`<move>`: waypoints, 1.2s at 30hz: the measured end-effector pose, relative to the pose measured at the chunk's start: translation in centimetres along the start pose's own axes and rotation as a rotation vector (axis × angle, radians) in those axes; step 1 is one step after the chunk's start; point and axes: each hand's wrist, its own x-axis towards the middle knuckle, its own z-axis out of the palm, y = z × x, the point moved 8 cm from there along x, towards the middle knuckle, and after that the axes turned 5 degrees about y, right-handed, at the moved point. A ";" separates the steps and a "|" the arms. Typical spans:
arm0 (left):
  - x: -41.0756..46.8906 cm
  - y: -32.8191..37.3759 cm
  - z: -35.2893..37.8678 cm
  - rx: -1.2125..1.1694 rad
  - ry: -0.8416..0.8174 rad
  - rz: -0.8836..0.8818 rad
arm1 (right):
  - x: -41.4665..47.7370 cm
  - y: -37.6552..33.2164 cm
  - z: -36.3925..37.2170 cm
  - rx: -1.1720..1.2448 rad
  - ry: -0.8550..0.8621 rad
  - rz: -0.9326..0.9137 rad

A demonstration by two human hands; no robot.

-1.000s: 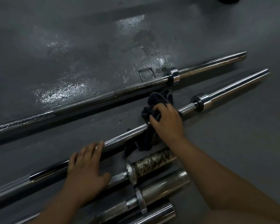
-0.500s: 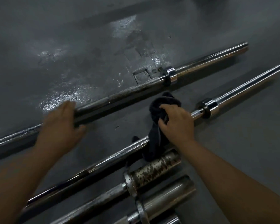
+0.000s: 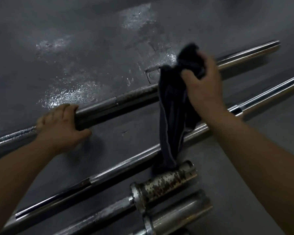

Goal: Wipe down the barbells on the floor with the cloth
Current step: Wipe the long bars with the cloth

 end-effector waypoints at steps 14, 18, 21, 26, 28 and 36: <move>-7.2 1.3 0.6 -0.049 -0.041 0.022 | -6.5 0.1 6.9 -0.345 -0.261 -0.457; -11.8 1.9 2.6 -0.043 -0.013 0.113 | -5.8 3.8 2.1 -0.181 0.065 0.071; -13.8 3.1 3.2 -0.019 0.028 0.077 | -9.8 -0.9 7.8 -0.262 -0.208 -0.068; -14.3 3.2 3.5 -0.025 0.070 0.029 | -10.8 -3.1 7.6 0.047 -0.461 0.004; -13.5 3.1 3.5 -0.027 0.085 0.039 | -6.9 -0.8 3.0 0.259 -0.175 0.191; -7.6 1.4 2.1 -0.060 0.072 0.015 | -8.3 4.1 4.2 -0.668 -0.440 -0.117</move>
